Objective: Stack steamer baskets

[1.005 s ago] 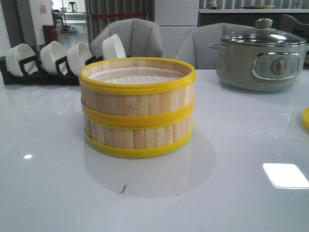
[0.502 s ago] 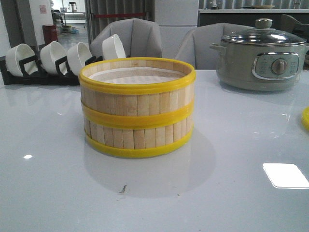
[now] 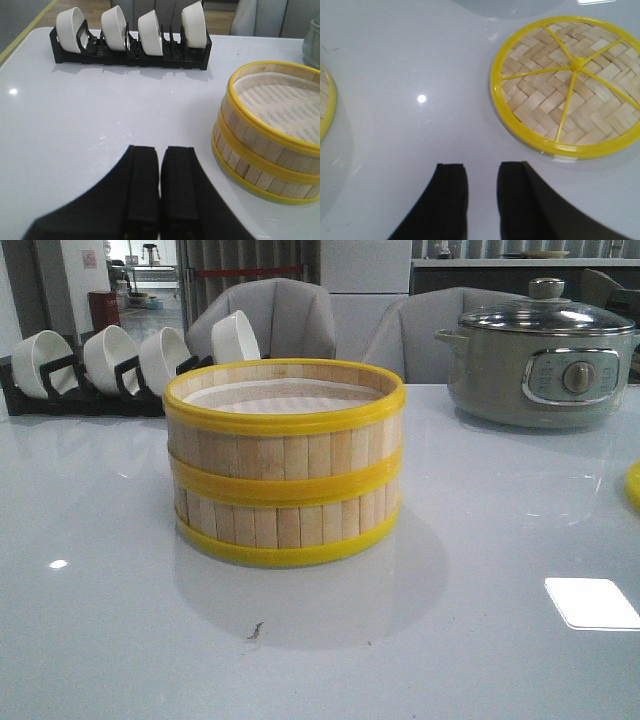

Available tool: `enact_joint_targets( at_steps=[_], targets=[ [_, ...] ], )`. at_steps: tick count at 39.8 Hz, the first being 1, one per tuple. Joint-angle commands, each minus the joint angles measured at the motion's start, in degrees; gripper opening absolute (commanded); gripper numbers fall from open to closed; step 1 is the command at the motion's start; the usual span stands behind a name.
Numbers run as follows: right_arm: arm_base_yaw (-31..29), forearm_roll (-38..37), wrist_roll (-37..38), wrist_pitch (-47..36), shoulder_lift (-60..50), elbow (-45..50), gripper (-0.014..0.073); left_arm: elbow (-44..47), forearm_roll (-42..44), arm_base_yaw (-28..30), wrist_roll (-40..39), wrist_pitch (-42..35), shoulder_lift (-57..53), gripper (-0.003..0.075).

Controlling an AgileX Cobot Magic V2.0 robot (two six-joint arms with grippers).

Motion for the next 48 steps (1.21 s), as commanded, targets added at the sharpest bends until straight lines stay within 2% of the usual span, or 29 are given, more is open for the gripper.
enact_joint_targets(
  at_steps=[1,7,17,31,39,48],
  targets=[
    [-0.39,-3.8,-0.33,-5.12,2.82,-2.51,0.0294,-1.62,-0.16,0.19,-0.21,-4.81,-0.01,0.0095],
    [-4.47,-5.24,-0.33,-5.25,11.17,-6.33,0.0294,-1.62,-0.16,0.19,-0.21,-4.81,-0.01,0.0095],
    [-11.18,-5.18,-0.33,-3.71,26.41,-18.84,0.0294,-1.62,-0.16,0.19,-0.21,-4.81,-0.01,0.0095],
    [-11.95,-5.34,-0.33,1.73,40.57,-31.96,0.0295,-1.62,-0.16,0.19,-0.21,-4.81,-0.01,0.0095],
    [-12.22,-7.31,-0.33,2.33,44.61,-33.84,0.037,-1.62,-0.16,0.19,-0.21,-4.81,-0.01,0.0095],
    [-13.96,-7.37,-0.28,0.99,45.67,-33.98,0.0372,-1.62,-0.16,0.19,-0.21,-4.81,-0.01,0.0095]
  ],
)
